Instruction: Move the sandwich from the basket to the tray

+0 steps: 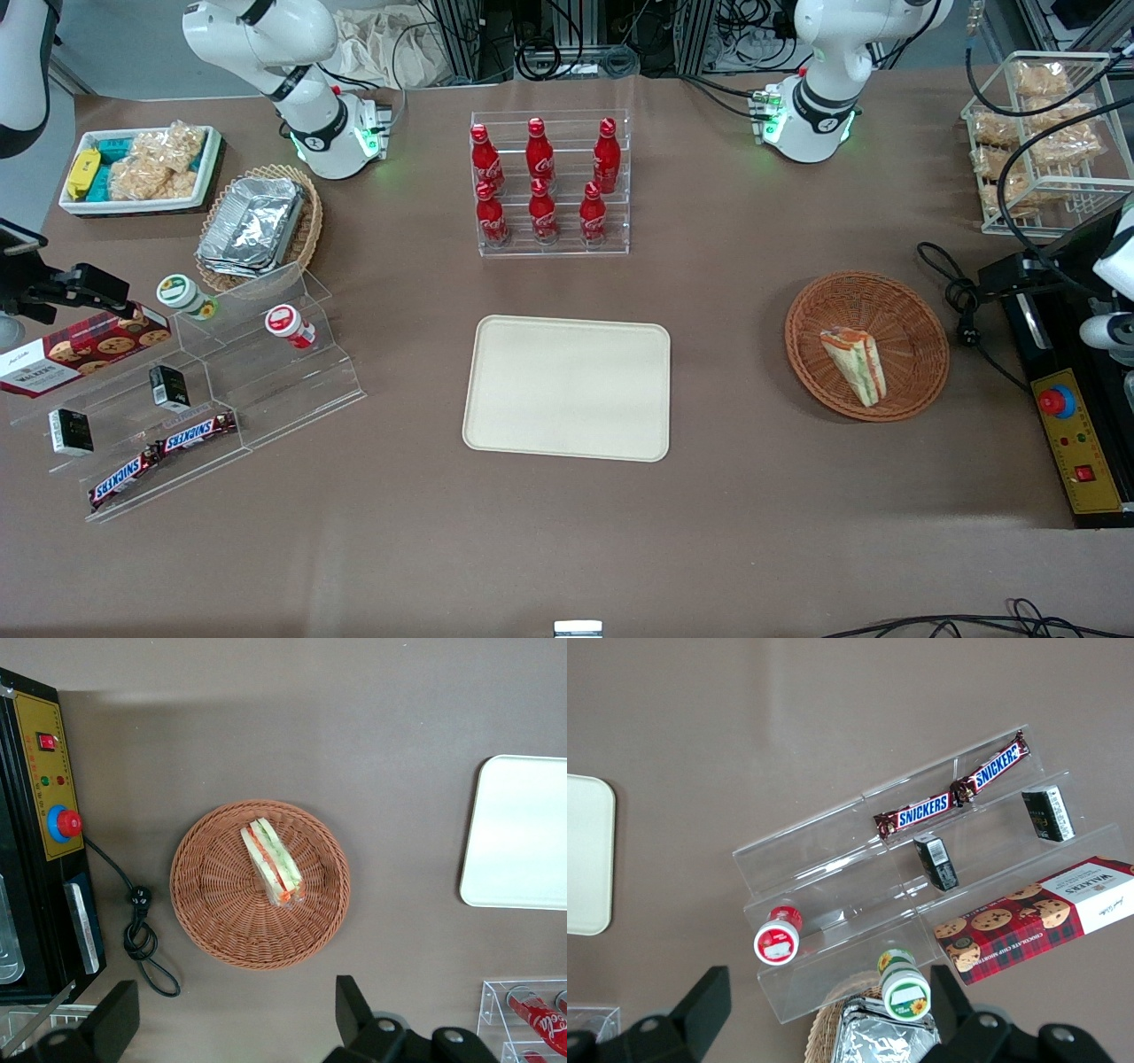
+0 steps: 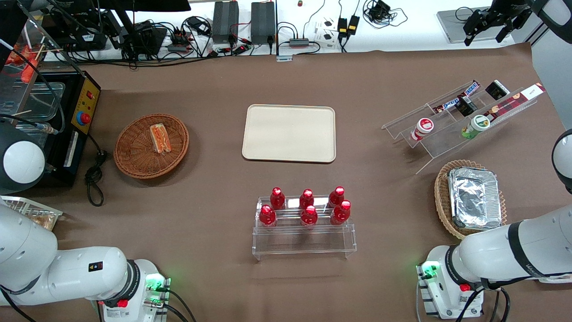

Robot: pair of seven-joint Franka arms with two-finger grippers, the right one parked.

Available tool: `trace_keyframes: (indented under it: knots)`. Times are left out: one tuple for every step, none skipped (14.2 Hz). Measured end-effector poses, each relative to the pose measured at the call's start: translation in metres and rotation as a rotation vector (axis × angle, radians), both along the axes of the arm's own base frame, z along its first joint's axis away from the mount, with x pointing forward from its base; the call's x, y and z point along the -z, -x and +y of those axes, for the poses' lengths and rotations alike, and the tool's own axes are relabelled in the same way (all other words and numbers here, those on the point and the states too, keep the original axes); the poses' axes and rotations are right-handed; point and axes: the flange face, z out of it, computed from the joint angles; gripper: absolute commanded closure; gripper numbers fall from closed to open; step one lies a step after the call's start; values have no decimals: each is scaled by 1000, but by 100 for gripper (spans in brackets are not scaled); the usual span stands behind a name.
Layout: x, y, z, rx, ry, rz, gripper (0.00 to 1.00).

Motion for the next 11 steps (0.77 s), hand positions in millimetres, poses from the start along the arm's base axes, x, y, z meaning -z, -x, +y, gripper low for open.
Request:
trace_keyframes:
  knots:
    - [0,0,0,0,0,1,1]
    - [0,0,0,-2,0,2,1]
    - [1,0,0,-5,0,5,1]
    - [2,0,0,-7,-1,7,1]
    - [3,0,0,-8,-1,9,1]
    - [3,0,0,-7,-1,10,1]
    - [4,0,0,-7,-1,11,1]
    - [5,0,0,-7,-1,12,1]
    - [5,0,0,-8,-1,13,1]
    - [7,-1,0,-9,-1,16,1]
    - [10,-2,1,-11,-1,21,1]
